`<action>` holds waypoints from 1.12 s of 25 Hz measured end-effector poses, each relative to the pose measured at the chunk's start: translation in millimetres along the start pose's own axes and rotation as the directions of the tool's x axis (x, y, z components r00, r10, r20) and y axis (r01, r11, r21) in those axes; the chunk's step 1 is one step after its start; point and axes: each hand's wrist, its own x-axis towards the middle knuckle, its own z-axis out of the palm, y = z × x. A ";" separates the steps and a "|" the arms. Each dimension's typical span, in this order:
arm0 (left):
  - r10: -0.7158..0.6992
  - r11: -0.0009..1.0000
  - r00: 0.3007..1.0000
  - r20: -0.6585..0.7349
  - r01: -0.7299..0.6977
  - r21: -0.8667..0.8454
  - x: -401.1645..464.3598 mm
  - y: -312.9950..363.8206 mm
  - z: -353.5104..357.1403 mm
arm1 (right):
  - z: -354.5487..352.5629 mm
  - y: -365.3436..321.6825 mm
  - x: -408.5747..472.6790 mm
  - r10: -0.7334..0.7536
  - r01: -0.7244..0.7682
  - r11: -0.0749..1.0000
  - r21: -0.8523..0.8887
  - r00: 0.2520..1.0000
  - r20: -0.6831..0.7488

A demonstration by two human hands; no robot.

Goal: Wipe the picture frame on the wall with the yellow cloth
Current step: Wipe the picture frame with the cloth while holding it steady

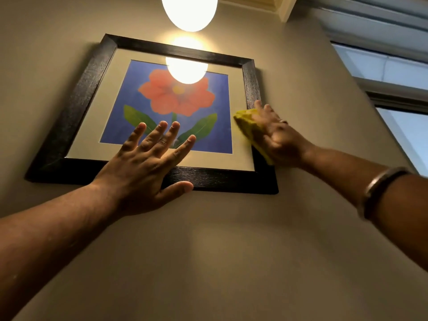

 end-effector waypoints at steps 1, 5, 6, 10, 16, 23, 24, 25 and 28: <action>0.003 1.000 1.000 -0.003 -0.003 -0.002 0.8 0.1 -0.5 | -8.0 11.0 -0.5 0.087 -0.087 0.996 0.033 0.996 -0.005; -0.022 1.000 1.000 -0.019 0.022 -0.005 -0.3 1.8 1.0 | -3.1 0.3 -27.4 -0.112 0.110 0.990 0.091 0.994 0.016; -0.021 1.000 0.999 -0.026 0.021 -0.004 0.3 2.3 1.5 | -1.1 0.6 -35.5 -0.229 0.226 0.972 0.064 0.972 0.045; -0.017 1.000 1.000 -0.015 0.017 -0.001 0.1 1.8 1.5 | -25.3 14.0 39.5 -0.011 0.017 0.995 -0.099 0.998 0.064; -0.020 0.999 0.999 -0.036 0.019 -0.028 0.0 2.2 4.5 | -33.1 -10.3 62.3 0.173 -0.158 0.978 -0.136 0.979 0.105; 0.006 0.996 1.000 0.023 -0.004 -0.092 -0.5 -0.9 -6.1 | 16.7 -72.7 -133.4 0.119 -0.118 0.993 -0.027 0.992 0.038; 0.020 0.994 0.999 0.027 -0.017 -0.110 -4.7 -15.7 -9.2 | 16.3 -76.4 -130.3 0.181 -0.180 0.983 -0.021 0.983 0.029; 0.010 0.994 0.999 0.032 -0.006 -0.113 -13.3 -39.0 -12.1 | 16.2 -79.5 -126.1 0.211 -0.210 0.977 -0.036 0.977 0.014; -0.102 0.994 0.988 0.114 0.105 -0.019 -63.2 -126.3 -18.0 | 21.6 -95.0 -125.6 0.293 -0.294 0.955 -0.031 0.955 -0.038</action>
